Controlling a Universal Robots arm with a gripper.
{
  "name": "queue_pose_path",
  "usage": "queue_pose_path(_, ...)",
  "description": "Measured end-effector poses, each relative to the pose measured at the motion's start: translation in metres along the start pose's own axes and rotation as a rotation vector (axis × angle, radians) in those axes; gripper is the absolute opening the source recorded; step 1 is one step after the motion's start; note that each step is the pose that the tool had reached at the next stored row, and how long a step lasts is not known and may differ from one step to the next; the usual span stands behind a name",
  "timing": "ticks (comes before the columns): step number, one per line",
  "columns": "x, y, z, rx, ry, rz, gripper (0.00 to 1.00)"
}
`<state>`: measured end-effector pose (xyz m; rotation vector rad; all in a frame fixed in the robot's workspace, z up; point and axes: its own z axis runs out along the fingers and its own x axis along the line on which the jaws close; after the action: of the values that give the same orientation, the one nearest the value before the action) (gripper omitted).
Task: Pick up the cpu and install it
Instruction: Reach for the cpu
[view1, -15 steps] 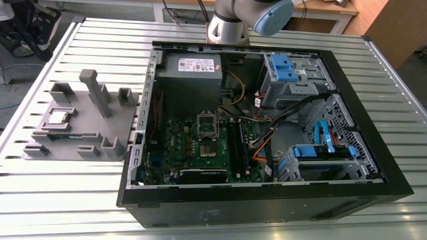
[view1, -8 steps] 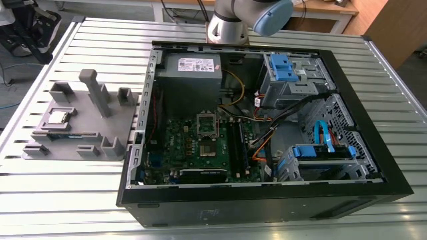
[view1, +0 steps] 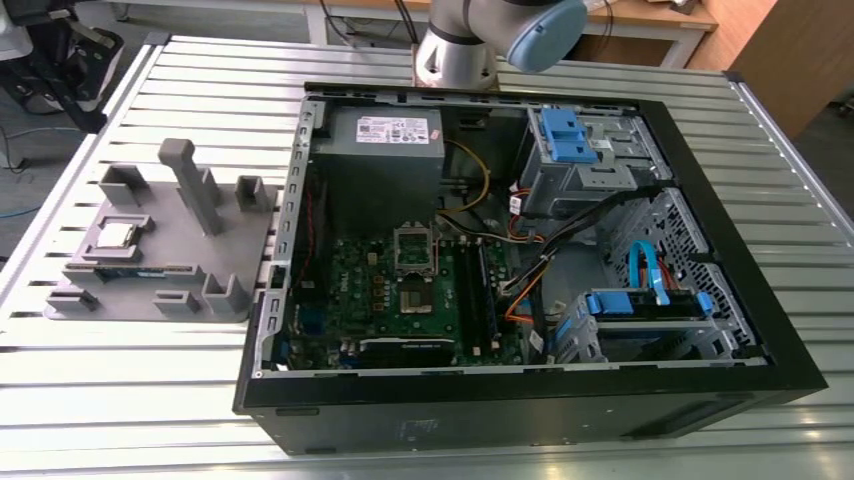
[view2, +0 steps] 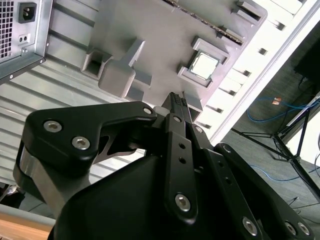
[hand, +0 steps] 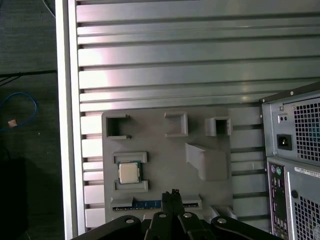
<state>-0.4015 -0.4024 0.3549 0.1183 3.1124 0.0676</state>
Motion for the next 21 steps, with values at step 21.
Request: queue_pose_path(21,0.004,-0.0008,0.0105,0.0,0.0001,0.0,0.11)
